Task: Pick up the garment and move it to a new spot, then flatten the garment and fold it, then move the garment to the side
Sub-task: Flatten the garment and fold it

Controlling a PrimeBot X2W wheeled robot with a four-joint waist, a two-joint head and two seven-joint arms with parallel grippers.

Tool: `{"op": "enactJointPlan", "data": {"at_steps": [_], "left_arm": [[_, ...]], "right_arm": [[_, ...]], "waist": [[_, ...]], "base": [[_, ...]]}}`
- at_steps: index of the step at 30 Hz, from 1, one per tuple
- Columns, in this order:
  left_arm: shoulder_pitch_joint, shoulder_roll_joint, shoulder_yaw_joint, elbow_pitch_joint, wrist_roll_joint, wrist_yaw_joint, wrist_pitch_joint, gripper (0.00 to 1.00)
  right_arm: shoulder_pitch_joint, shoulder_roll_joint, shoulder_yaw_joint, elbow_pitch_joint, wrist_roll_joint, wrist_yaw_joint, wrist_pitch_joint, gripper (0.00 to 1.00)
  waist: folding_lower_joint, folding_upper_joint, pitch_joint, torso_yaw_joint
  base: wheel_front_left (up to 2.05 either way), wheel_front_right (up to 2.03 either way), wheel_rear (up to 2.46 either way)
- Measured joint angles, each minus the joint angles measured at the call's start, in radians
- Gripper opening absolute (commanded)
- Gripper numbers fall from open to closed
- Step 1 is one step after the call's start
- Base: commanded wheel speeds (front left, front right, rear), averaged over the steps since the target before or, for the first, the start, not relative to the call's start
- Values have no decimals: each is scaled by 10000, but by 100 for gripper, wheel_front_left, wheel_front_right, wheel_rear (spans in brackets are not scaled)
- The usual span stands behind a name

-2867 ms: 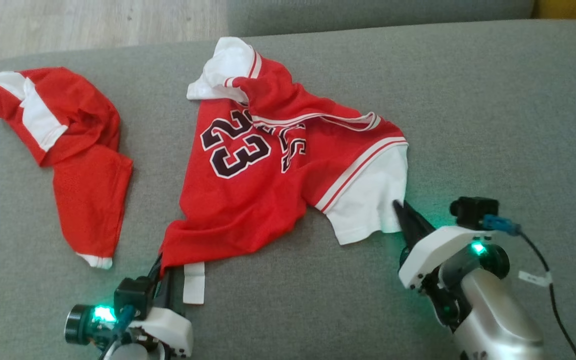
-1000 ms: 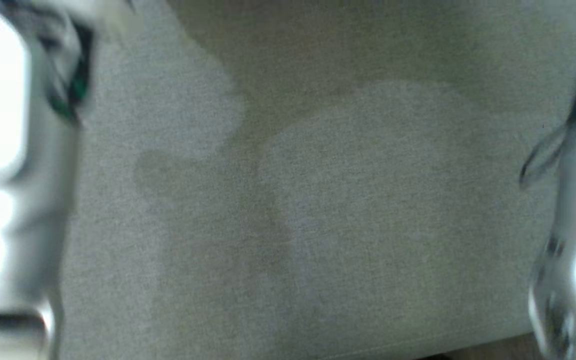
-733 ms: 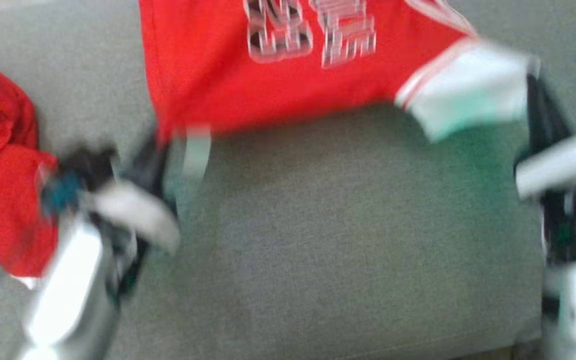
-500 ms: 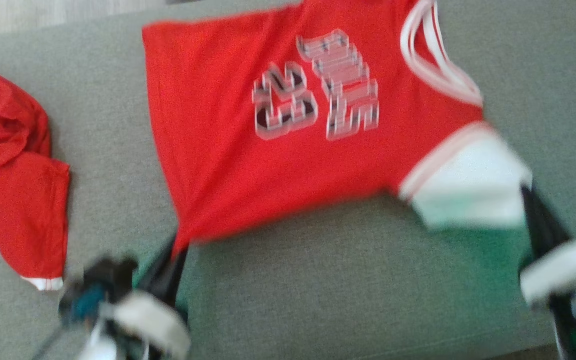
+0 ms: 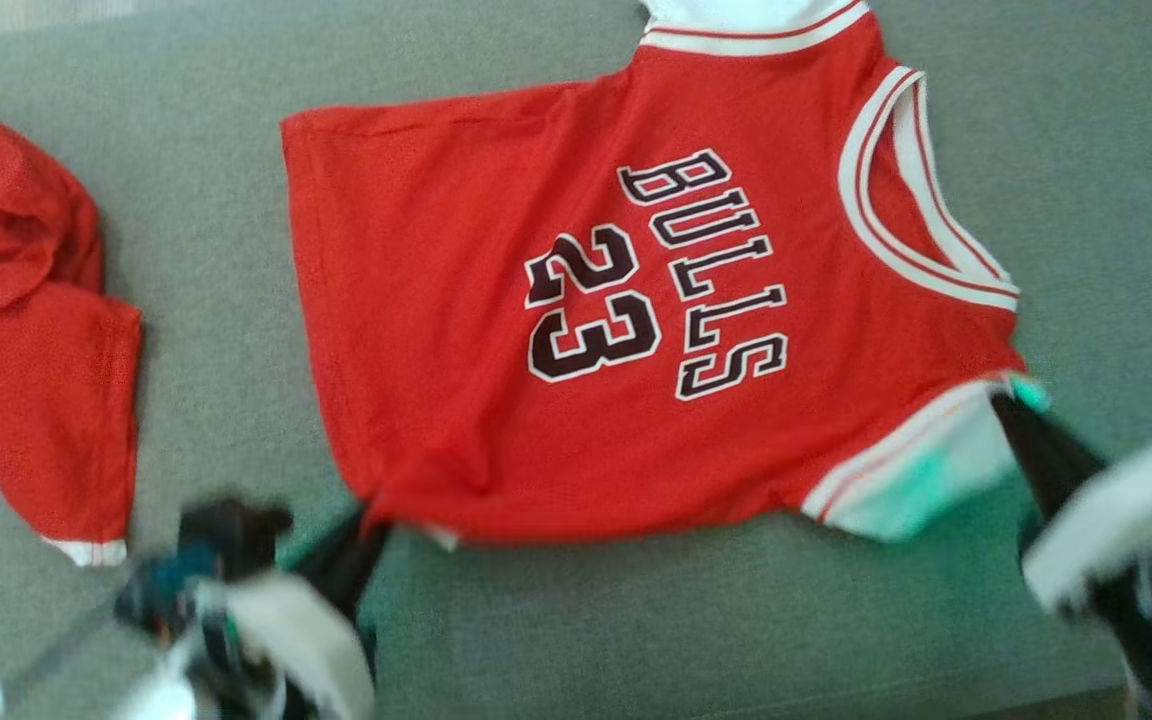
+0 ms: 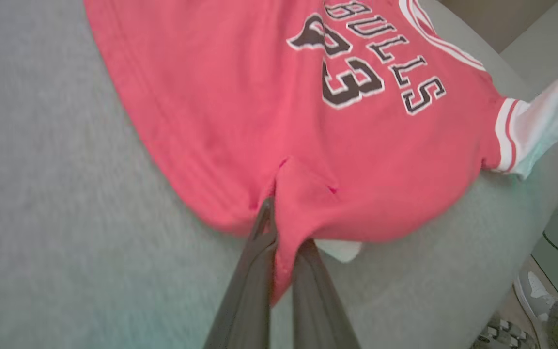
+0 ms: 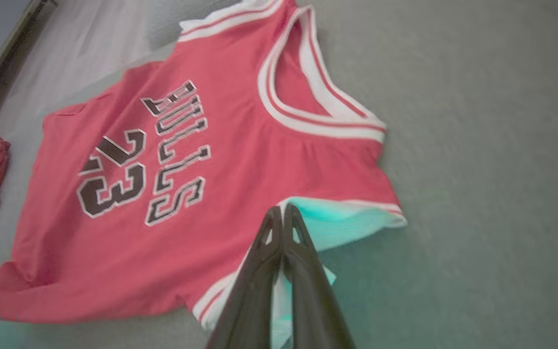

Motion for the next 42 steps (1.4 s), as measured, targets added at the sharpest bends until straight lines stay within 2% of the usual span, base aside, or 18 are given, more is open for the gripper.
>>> {"op": "enactJointPlan", "data": {"at_steps": [4, 8, 11, 15, 16, 17, 18, 19, 26, 29, 33, 37, 42], "left_arm": [[-1724, 25, 42, 188, -711, -146, 1360, 0], [-2874, -8, 82, 892, -1208, -211, 2412, 0], [-3431, -81, 201, 1494, -1337, -113, 2700, 0], [-3847, -151, 280, 1891, -1340, -115, 2734, 0], [-3886, -157, 290, 1927, -1340, -121, 2727, 13], [-3915, -163, 299, 1962, -1344, -127, 2719, 61], [-3917, -192, 341, 1990, -1356, -115, 2696, 97], [-3913, -221, 368, 2023, -1432, -90, 2631, 100], [-2838, -134, 1212, 1643, -1847, 447, 1988, 100], [-1731, -109, 1390, 951, -2011, 732, 1687, 100], [-849, -238, 1325, 174, -2188, 851, 1517, 100], [-889, -426, 1214, 77, -2180, 928, 1411, 100], [-1243, -633, 951, 178, -2117, 918, 1402, 100]], "right_arm": [[-2102, -81, 343, 610, 2, 0, 1198, 0], [-3809, -194, 512, 1852, -198, 0, 1672, 0], [-4848, -332, 692, 2742, -602, 0, 1348, 0], [-5706, -328, 740, 3743, -888, 0, 322, 0], [-5804, -328, 782, 3956, -899, 0, 71, 0], [-5868, -326, 826, 4159, -894, 0, -119, 27], [-5886, -316, 894, 4322, -863, 0, -320, 83], [-5884, -299, 957, 4441, -855, 0, -575, 100], [-5779, -405, 947, 4619, -1175, 0, -2090, 100], [-5251, -855, 1049, 4138, -1354, 0, -2084, 100], [-3963, -1574, 1143, 3703, -1666, 0, -1590, 100], [-3295, -1969, 1174, 3668, -2038, 0, -1361, 100], [-3352, -2040, 1127, 3762, -2121, 0, -1103, 100]], "waist": [[1, 0, 327, 81], [1, 0, 706, 108], [3, 0, 993, 120], [2, 0, 1233, 128], [2, 0, 1266, 124], [1, 0, 1288, 122], [1, 0, 1290, 122], [1, 0, 1282, 117], [-1, 0, 972, 20], [-3, 0, 806, -21], [-2, 0, 819, -20], [-2, 0, 978, 30], [-1, 0, 1093, 52]], "base": [[0, 0, 0], [0, 0, 0], [0, 0, 0], [0, 0, 0], [0, 0, 0], [0, 0, 0], [0, 0, 0], [0, 0, 0], [0, 0, 0], [0, 0, 0], [0, 0, 0], [0, 0, 0], [0, 0, 0]]}}
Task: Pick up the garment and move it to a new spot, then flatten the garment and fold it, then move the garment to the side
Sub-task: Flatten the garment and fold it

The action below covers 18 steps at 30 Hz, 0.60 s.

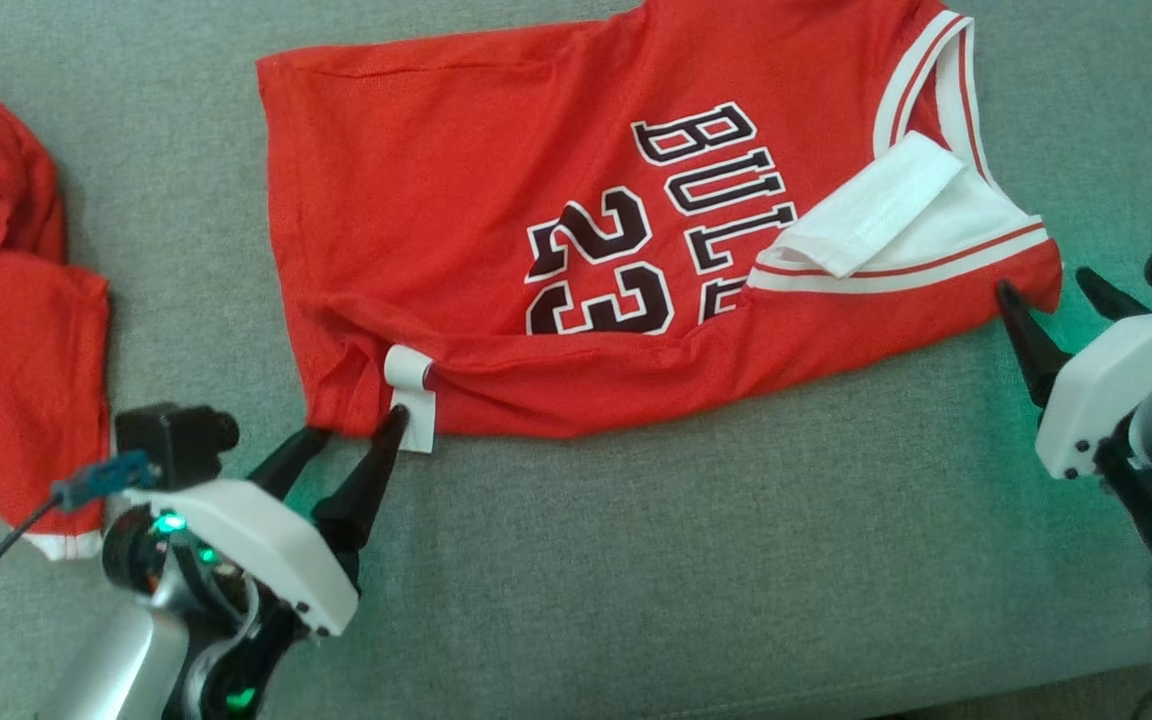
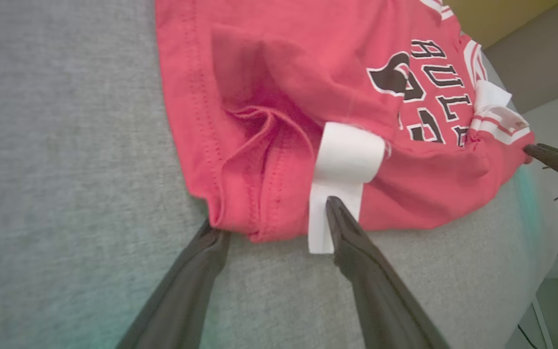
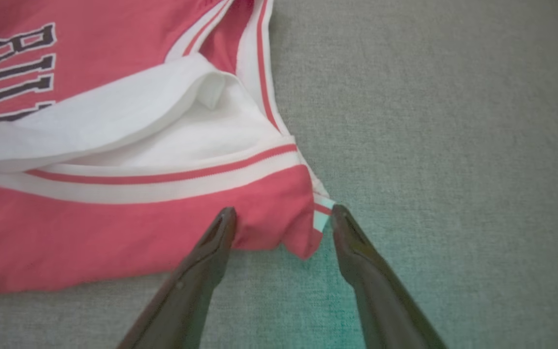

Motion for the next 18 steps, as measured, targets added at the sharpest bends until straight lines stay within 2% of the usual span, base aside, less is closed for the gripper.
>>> {"op": "enactJointPlan", "data": {"at_steps": [9, 12, 13, 14, 15, 16, 17, 18], "left_arm": [[-704, -52, -61, 579, 265, -6, -6, 100], [-1016, -140, -136, 803, 265, -184, 2, 100], [-1131, -150, -165, 867, 261, -242, 2, 69], [-1223, -174, -180, 924, 240, -288, 2, 27], [-1323, -205, -190, 1024, 198, -343, 2, 0], [-1386, -211, -199, 1120, 150, -416, 2, 0], [-1458, -228, -238, 1231, 86, -556, 12, 0], [-1492, -257, -268, 1335, -44, -663, 17, 0]], "right_arm": [[-154, -196, 134, 566, -249, 0, 178, 100], [-635, -180, 276, 817, -259, 0, 194, 100], [-817, -165, 334, 926, -259, 0, 194, 100], [-984, -132, 374, 1035, -255, 0, 211, 100], [-1117, -121, 431, 1151, -211, 0, 286, 70], [-1214, -127, 489, 1227, -107, 0, 359, 21], [-1260, -134, 525, 1266, 56, 0, 431, 0], [-1270, -140, 575, 1281, 253, 0, 502, 0]], "waist": [[-1, 0, 228, -44], [-1, 0, 384, -34], [-1, 0, 430, -30], [0, 0, 470, -23], [0, 0, 497, -5], [0, 0, 511, 19], [0, 0, 514, 47], [0, 0, 502, 72]], "base": [[0, 0, 0], [0, 0, 0], [0, 0, 0], [0, 0, 0], [0, 0, 0], [0, 0, 0], [0, 0, 0], [0, 0, 0]]}}
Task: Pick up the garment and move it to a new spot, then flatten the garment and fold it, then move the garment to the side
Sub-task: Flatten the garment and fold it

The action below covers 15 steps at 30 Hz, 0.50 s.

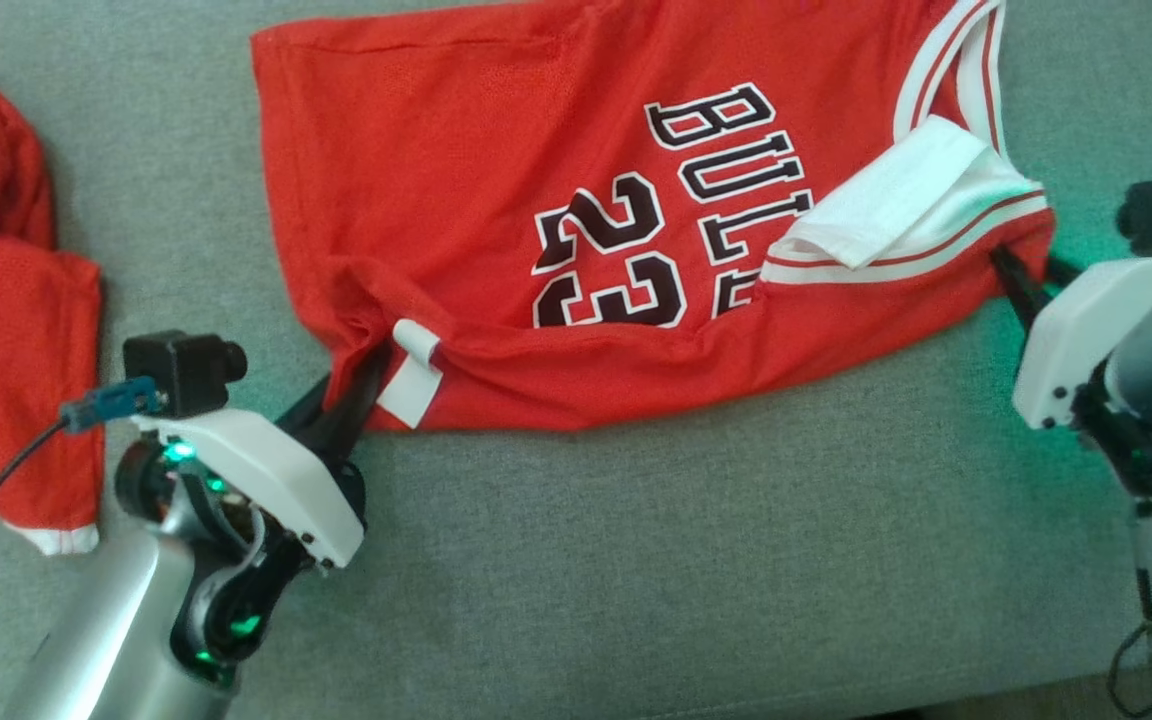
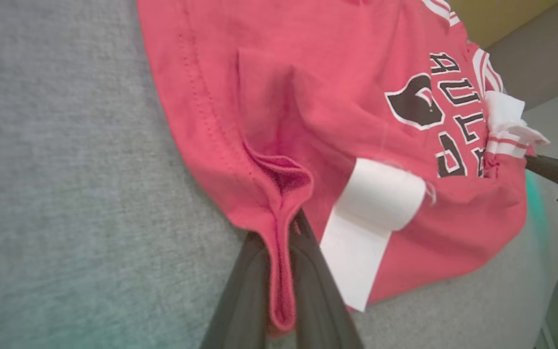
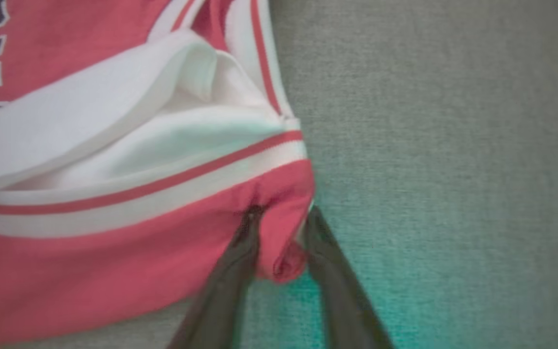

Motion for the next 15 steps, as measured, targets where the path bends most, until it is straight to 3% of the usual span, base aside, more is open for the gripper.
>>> {"op": "enactJointPlan", "data": {"at_steps": [8, 15], "left_arm": [[514, -92, -63, 40, -974, -560, 251, 0], [1896, 499, 326, -823, -1889, -568, 635, 0]], "right_arm": [[181, -123, -286, -19, 1055, 0, 548, 0], [1226, -675, -1131, -949, 1732, 0, 1649, 0]], "waist": [[2, 0, -521, 90], [0, 0, -1117, 114]], "base": [[0, 0, 0], [0, 0, 0]]}}
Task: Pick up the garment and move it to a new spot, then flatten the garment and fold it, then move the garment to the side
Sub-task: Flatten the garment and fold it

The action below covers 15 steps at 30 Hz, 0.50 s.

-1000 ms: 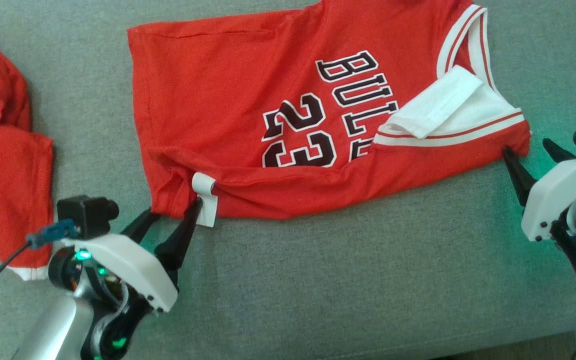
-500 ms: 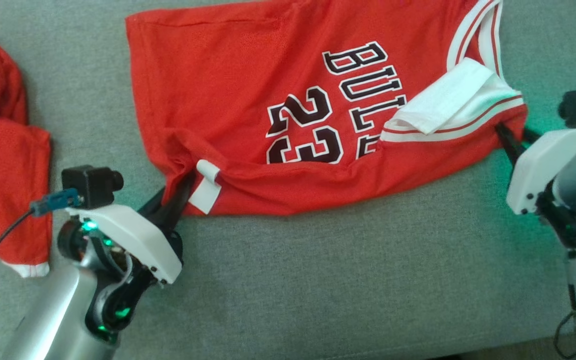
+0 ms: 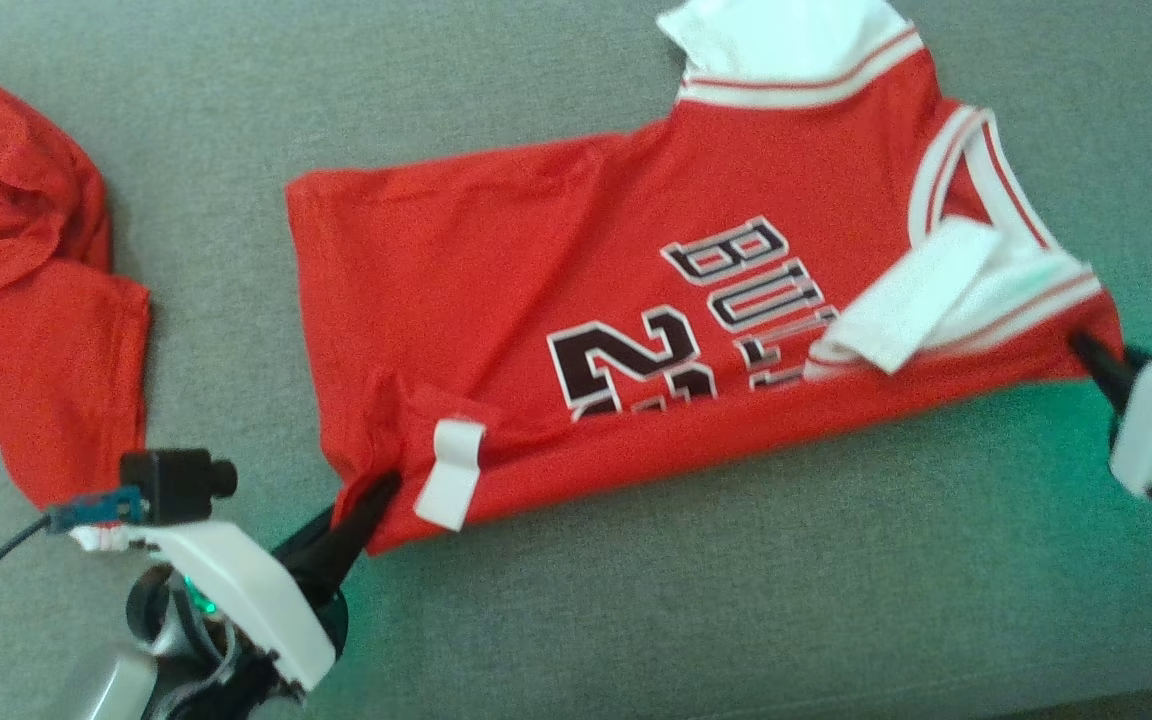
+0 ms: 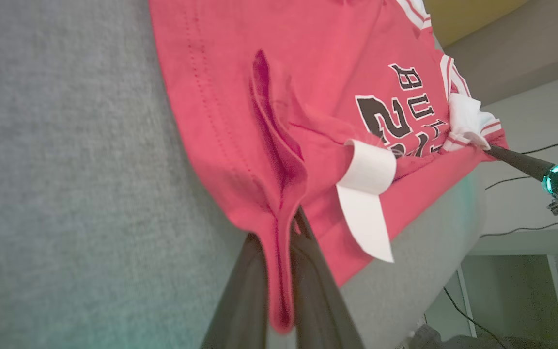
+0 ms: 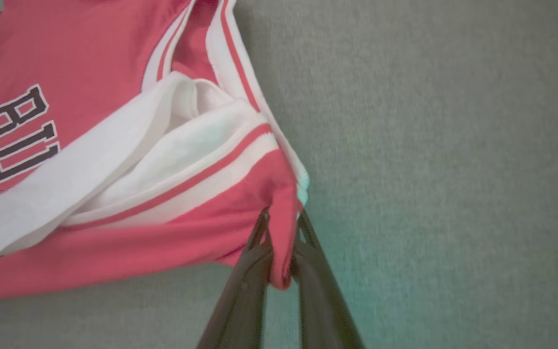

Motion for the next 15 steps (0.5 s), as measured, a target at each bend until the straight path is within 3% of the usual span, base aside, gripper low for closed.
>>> {"op": "enactJointPlan", "data": {"at_steps": [7, 8, 9, 10, 15], "left_arm": [[1147, 207, -127, -211, -382, -2, 261, 0], [1263, 196, -171, -119, -316, -2, 176, 13], [1330, 165, -211, -59, -230, 0, 42, 53], [1369, 150, -253, -21, -96, -2, -84, 100], [1655, 194, -259, -268, 546, 123, -748, 100]], "right_arm": [[2376, -77, -499, -1103, 570, 0, 1039, 0], [2536, -54, -481, -1133, 539, 0, 1035, 23], [2632, -25, -464, -1147, 470, 0, 999, 76], [2674, 2, -458, -1158, 426, 0, 968, 100], [2721, -128, -485, -1689, 410, 0, 865, 100]], "waist": [[0, 0, -156, 76], [0, 0, -171, 63], [0, 0, -193, 51], [-1, 0, -220, 40], [-1, 0, -422, -18]], "base": [[0, 0, 0], [0, 0, 0], [0, 0, 0], [0, 0, 0], [0, 0, 0]]}}
